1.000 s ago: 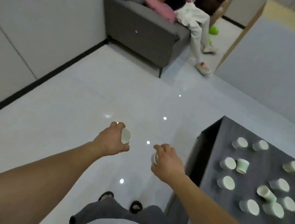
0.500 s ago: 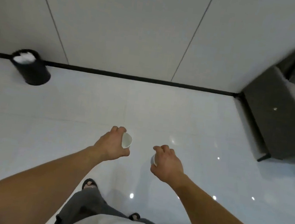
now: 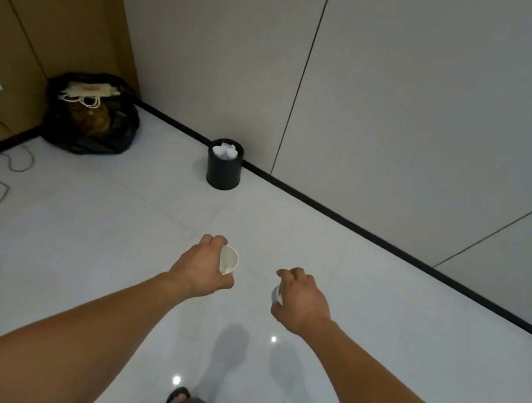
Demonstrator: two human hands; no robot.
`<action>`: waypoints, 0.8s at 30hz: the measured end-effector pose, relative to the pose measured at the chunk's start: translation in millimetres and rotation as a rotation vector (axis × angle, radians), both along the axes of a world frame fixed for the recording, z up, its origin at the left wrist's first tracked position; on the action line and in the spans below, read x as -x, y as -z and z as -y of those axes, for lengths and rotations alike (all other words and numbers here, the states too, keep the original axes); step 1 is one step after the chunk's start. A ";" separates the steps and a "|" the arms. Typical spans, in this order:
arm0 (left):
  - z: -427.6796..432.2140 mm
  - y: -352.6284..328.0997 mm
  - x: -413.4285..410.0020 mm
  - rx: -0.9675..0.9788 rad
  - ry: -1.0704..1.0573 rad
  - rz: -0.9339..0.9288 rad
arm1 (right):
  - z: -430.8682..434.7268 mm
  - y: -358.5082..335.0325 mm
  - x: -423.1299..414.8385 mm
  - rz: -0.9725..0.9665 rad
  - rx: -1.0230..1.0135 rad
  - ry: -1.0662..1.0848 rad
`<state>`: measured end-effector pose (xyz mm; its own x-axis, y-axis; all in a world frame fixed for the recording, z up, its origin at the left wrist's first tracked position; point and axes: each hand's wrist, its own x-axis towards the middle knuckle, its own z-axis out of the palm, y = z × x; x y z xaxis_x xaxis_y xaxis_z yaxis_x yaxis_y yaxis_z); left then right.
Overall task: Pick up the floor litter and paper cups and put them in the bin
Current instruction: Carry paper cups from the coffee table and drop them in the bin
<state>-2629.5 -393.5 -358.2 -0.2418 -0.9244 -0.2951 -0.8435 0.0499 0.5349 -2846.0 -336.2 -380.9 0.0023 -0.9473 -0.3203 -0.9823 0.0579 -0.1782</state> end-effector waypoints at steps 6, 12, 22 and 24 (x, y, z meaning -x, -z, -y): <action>76.5 -8.0 -77.9 0.036 -0.114 0.019 | 102.6 -4.3 -81.0 0.020 0.030 -0.152; 171.6 -3.7 -114.4 0.043 -0.164 0.040 | 219.3 1.0 -122.2 0.022 0.019 -0.239; 357.3 -9.9 -189.2 0.057 -0.315 0.086 | 450.8 -3.4 -193.8 0.079 0.070 -0.399; 387.7 -2.7 -192.6 0.035 -0.312 0.066 | 481.8 -1.3 -197.4 0.101 0.064 -0.384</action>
